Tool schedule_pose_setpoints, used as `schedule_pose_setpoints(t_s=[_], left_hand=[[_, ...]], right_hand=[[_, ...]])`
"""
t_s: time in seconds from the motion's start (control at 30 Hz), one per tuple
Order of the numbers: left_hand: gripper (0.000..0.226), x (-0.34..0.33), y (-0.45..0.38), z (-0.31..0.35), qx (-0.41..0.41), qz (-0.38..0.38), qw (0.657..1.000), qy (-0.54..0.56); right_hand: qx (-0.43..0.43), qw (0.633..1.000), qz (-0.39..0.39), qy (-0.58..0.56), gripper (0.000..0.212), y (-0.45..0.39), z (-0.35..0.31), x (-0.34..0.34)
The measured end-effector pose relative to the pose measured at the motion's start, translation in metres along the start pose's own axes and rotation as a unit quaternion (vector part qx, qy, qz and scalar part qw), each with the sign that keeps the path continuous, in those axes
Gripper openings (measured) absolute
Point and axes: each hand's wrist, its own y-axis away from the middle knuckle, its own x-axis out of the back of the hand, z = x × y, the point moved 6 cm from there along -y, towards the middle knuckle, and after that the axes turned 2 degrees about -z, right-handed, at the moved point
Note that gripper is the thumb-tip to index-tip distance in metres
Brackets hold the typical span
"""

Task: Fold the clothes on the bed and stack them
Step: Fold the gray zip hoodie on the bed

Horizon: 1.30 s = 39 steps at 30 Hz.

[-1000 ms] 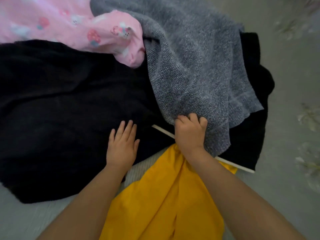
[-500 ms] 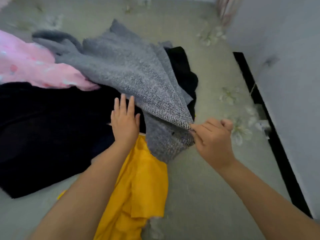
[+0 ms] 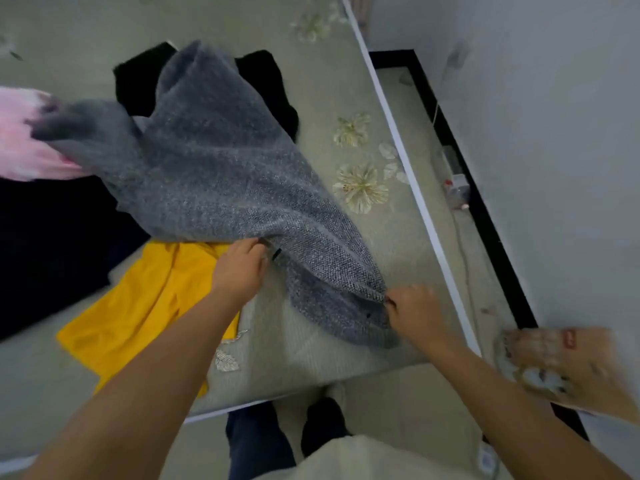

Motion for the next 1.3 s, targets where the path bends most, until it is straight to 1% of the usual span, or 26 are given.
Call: schedule_pose_setpoints(t_s=[0.03,0.1,0.13,0.23,0.3,0.4,0.47,0.5,0.57,0.6,0.63,0.67,0.7,0.73,0.77,0.8,0.83,0.87,0.9,0.93,1.0,1.07,1.1,1.17,1.23,1.3], left_hand=[[0.030,-0.002,0.005,-0.010,0.024,0.005,1.000,-0.004],[0.034,0.001,0.015,-0.033,0.066,0.020,0.998,-0.012],[0.035,0.002,0.019,-0.045,0.085,0.022,0.996,-0.016],[0.037,0.002,0.033,-0.083,0.145,0.017,0.989,-0.021],[0.039,-0.001,0.044,-0.108,0.180,0.019,0.983,-0.012],[0.042,-0.005,0.059,-0.137,0.201,0.048,0.978,0.027],[0.043,-0.005,0.067,-0.151,0.201,0.087,0.973,0.074],[0.043,-0.006,0.069,-0.157,0.205,0.105,0.968,0.098],[0.046,-0.010,0.064,-0.169,0.226,0.117,0.958,0.135],[0.050,-0.011,0.057,-0.173,0.239,0.116,0.952,0.155],[0.056,-0.011,0.048,-0.178,0.251,0.122,0.944,0.176],[0.062,-0.008,0.036,-0.182,0.262,0.137,0.933,0.205],[0.070,-0.006,0.024,-0.186,0.279,0.150,0.914,0.255],[0.076,-0.006,0.010,-0.188,0.302,0.158,0.882,0.325],[0.081,-0.008,-0.005,-0.188,0.329,0.155,0.828,0.427],[0.080,-0.010,-0.018,-0.182,0.353,0.160,0.740,0.549],[0.072,-0.012,-0.030,-0.173,0.367,0.172,0.643,0.650],[0.059,-0.013,-0.039,-0.164,0.377,0.188,0.573,0.703],[0.047,-0.007,-0.044,-0.155,0.387,0.200,0.570,0.697],[0.039,0.003,-0.047,-0.148,0.397,0.210,0.614,0.649],[0.036,0.030,-0.057,-0.133,0.378,0.241,0.703,0.553],[0.039,0.068,-0.077,-0.107,0.316,0.274,0.758,0.501],[0.040,0.089,-0.092,-0.088,0.274,0.277,0.788,0.477],[0.036,0.125,-0.132,-0.034,0.164,0.254,0.853,0.425],[0.037,0.152,-0.173,0.037,0.042,0.205,0.907,0.366],[0.043,0.162,-0.204,0.117,-0.085,0.124,0.940,0.305]], right_hand=[[-0.018,0.999,-0.033,0.025,0.018,-0.010,-0.004,-0.015],[-0.013,0.997,-0.063,0.051,0.026,-0.032,-0.028,-0.034],[0.013,0.996,-0.062,0.063,0.026,-0.043,-0.048,-0.040],[0.132,0.988,0.029,0.081,0.037,-0.074,-0.121,-0.050],[0.186,0.980,0.024,0.064,0.048,-0.102,-0.170,-0.063],[0.186,0.978,0.006,0.098,0.060,-0.156,-0.226,-0.084],[0.168,0.978,0.019,0.121,0.054,-0.189,-0.239,-0.086],[0.179,0.977,0.024,0.113,0.045,-0.199,-0.243,-0.082],[0.251,0.962,0.086,0.066,0.015,-0.206,-0.247,-0.058],[0.277,0.954,0.108,0.049,0.015,-0.203,-0.246,-0.045],[0.282,0.950,0.127,0.034,0.023,-0.202,-0.240,-0.036],[0.271,0.956,0.108,0.016,0.023,-0.198,-0.229,-0.030],[0.254,0.962,0.102,0.001,0.015,-0.192,-0.218,-0.025],[0.233,0.968,0.097,-0.016,0.008,-0.185,-0.208,-0.018],[0.211,0.973,0.087,-0.024,0.008,-0.177,-0.196,-0.012],[0.204,0.976,0.071,-0.018,0.009,-0.169,-0.187,-0.008],[0.213,0.975,0.067,-0.001,0.007,-0.160,-0.179,-0.003],[0.217,0.974,0.070,0.005,0.006,-0.154,-0.172,0.001],[0.212,0.974,0.073,-0.004,0.006,-0.149,-0.163,0.003],[0.201,0.977,0.073,-0.021,0.005,-0.146,-0.154,0.005],[0.159,0.981,0.086,-0.067,0.006,-0.139,-0.136,0.013],[0.113,0.981,0.110,-0.113,0.009,-0.136,-0.118,0.024],[0.086,0.979,0.125,-0.135,0.013,-0.135,-0.108,0.032],[0.038,0.970,0.172,-0.170,0.021,-0.132,-0.087,0.052],[0.007,0.958,0.225,-0.178,0.025,-0.124,-0.061,0.074],[-0.049,0.949,0.239,-0.199,0.031,-0.119,-0.027,0.085]])
